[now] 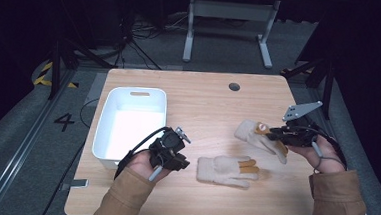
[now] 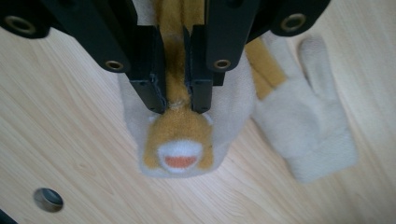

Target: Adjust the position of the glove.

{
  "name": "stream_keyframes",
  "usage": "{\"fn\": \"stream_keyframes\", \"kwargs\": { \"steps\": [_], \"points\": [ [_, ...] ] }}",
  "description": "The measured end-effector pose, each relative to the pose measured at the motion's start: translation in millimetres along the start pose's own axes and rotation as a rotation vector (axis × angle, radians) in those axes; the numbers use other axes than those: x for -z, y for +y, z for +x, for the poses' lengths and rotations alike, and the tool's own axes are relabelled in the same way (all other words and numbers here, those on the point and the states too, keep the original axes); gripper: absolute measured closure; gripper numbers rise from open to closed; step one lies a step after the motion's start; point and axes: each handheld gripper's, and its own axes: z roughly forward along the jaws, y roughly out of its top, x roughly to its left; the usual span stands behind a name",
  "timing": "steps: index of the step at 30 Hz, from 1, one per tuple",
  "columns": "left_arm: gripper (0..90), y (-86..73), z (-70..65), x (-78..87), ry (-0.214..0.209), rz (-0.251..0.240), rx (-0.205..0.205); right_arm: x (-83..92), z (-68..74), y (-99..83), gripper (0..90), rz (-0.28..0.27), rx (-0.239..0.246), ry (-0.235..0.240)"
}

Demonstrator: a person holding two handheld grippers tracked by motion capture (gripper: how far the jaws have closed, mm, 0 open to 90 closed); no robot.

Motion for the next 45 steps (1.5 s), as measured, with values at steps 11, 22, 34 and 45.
{"fn": "stream_keyframes", "kwargs": {
  "steps": [11,22,34,45],
  "points": [
    [73.6,0.0,0.3,-0.6,-0.001,-0.001,0.004,-7.2,16.0,8.9,78.0,-0.021,0.098,0.104],
    [73.2,0.6,-0.1,-1.6,-0.001,0.003,-0.002,-16.1,31.7,16.5,77.9,-0.037,0.186,0.211],
    [73.4,1.2,-0.6,-2.7,0.001,0.011,-0.006,-29.5,46.6,23.7,78.0,-0.058,0.256,0.279],
    [73.8,1.4,-1.0,-3.6,0.004,0.011,-0.002,-40.9,52.7,25.7,78.0,-0.055,0.286,0.315]
  ]
}}
